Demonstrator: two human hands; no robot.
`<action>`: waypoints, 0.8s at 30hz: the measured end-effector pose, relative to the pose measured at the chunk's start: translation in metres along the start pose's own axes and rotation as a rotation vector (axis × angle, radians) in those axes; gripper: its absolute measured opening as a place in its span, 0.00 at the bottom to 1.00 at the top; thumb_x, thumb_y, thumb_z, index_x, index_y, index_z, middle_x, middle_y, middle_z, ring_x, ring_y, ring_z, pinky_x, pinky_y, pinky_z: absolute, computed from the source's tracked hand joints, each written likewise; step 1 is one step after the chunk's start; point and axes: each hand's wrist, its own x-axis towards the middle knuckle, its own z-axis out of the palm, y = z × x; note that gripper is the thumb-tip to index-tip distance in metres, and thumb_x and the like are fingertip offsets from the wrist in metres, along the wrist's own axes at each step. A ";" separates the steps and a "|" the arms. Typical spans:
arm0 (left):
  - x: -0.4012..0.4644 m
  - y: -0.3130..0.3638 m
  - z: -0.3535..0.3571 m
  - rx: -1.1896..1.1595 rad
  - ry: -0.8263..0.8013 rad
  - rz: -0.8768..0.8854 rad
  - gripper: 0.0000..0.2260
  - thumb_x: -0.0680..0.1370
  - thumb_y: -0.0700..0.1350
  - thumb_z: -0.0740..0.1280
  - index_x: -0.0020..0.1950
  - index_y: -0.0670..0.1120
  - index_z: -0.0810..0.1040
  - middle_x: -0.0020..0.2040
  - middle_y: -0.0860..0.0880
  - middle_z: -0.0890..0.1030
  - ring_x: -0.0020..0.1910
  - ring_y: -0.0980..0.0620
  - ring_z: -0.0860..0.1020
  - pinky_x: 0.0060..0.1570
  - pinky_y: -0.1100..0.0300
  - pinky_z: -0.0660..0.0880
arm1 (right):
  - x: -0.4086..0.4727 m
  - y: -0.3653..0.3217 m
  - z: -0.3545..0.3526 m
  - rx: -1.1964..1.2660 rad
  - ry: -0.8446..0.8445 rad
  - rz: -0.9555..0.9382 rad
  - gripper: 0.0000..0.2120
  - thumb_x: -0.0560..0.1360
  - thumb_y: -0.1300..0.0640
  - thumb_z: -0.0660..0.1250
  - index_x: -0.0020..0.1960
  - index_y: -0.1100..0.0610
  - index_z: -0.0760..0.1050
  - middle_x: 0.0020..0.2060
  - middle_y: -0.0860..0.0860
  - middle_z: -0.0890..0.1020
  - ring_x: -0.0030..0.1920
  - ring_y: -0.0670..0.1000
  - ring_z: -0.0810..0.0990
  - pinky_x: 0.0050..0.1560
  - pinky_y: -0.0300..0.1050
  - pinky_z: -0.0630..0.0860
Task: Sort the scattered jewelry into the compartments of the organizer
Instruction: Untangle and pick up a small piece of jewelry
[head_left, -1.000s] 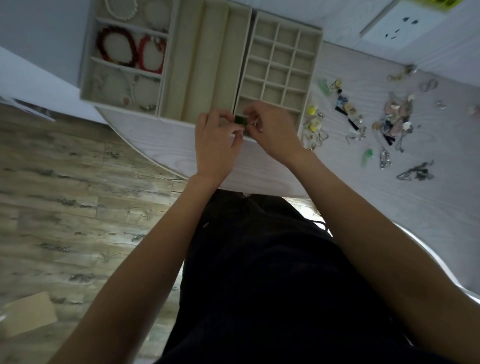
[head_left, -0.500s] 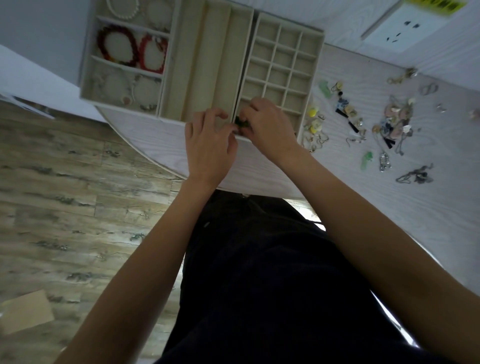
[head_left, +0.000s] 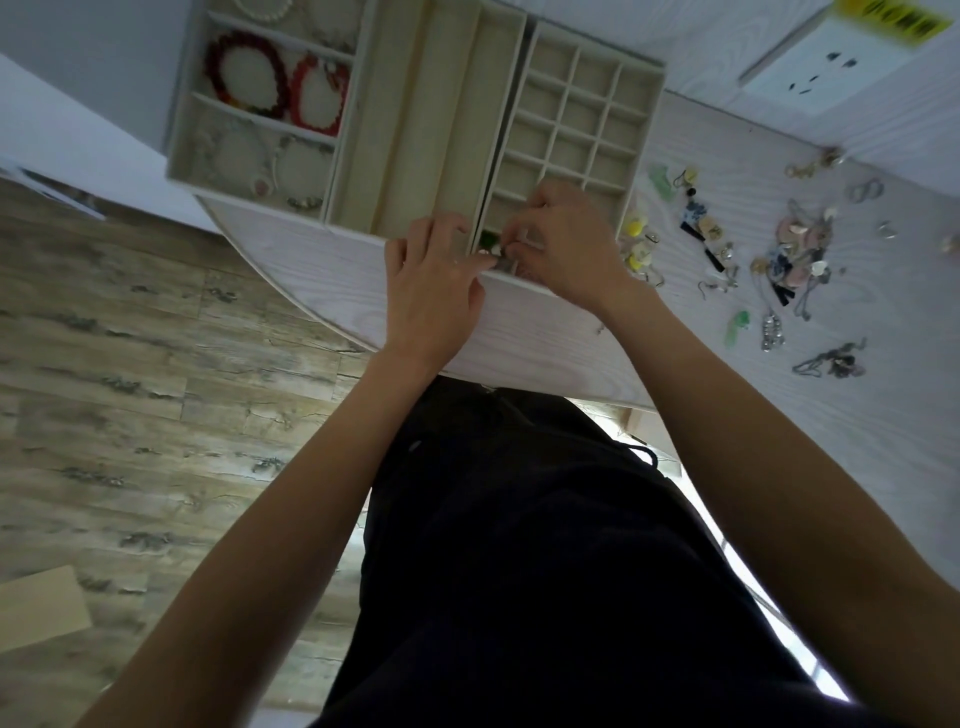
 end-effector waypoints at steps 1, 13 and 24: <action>0.000 0.000 0.000 0.001 0.002 0.001 0.13 0.68 0.40 0.67 0.48 0.53 0.84 0.56 0.47 0.77 0.55 0.49 0.65 0.48 0.57 0.57 | 0.003 0.002 -0.002 0.012 -0.028 0.014 0.07 0.73 0.56 0.67 0.49 0.54 0.82 0.50 0.55 0.75 0.54 0.55 0.71 0.45 0.39 0.59; 0.003 0.001 0.002 0.003 -0.017 0.020 0.13 0.68 0.40 0.65 0.48 0.52 0.83 0.57 0.47 0.76 0.56 0.48 0.64 0.49 0.56 0.57 | 0.005 -0.003 -0.005 -0.009 -0.053 0.054 0.08 0.74 0.57 0.65 0.50 0.55 0.81 0.53 0.56 0.75 0.56 0.55 0.72 0.45 0.38 0.60; 0.009 0.002 0.001 -0.015 -0.028 0.047 0.15 0.69 0.41 0.60 0.48 0.52 0.83 0.58 0.46 0.76 0.57 0.48 0.63 0.49 0.57 0.56 | 0.006 -0.006 0.006 -0.052 0.100 0.199 0.09 0.71 0.65 0.61 0.48 0.61 0.77 0.51 0.58 0.76 0.53 0.56 0.73 0.44 0.42 0.65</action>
